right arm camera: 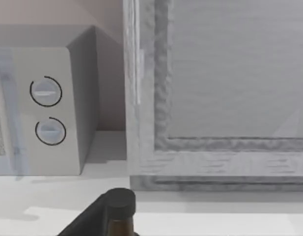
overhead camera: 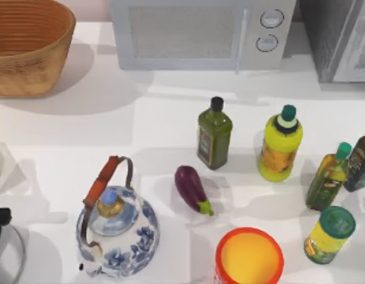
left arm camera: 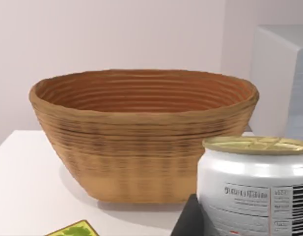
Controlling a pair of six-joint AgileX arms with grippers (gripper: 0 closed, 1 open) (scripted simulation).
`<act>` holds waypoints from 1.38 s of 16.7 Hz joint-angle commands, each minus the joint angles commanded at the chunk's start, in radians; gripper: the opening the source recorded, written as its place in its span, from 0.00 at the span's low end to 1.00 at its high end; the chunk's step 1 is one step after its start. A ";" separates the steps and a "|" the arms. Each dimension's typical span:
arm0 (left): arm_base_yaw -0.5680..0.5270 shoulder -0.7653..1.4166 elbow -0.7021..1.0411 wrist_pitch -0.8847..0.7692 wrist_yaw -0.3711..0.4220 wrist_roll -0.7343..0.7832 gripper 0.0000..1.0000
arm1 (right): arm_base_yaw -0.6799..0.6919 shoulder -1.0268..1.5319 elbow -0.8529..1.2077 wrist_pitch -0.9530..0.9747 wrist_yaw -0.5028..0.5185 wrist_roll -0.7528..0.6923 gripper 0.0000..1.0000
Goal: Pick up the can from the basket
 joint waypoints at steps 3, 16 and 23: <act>-0.001 0.027 0.013 0.015 0.016 0.001 0.00 | 0.000 0.000 0.000 0.000 0.000 0.000 1.00; -0.043 0.935 0.410 0.507 0.555 0.033 0.00 | 0.000 0.000 0.000 0.000 0.000 0.000 1.00; -0.086 1.642 0.708 0.890 0.975 0.056 0.00 | 0.000 0.000 0.000 0.000 0.000 0.000 1.00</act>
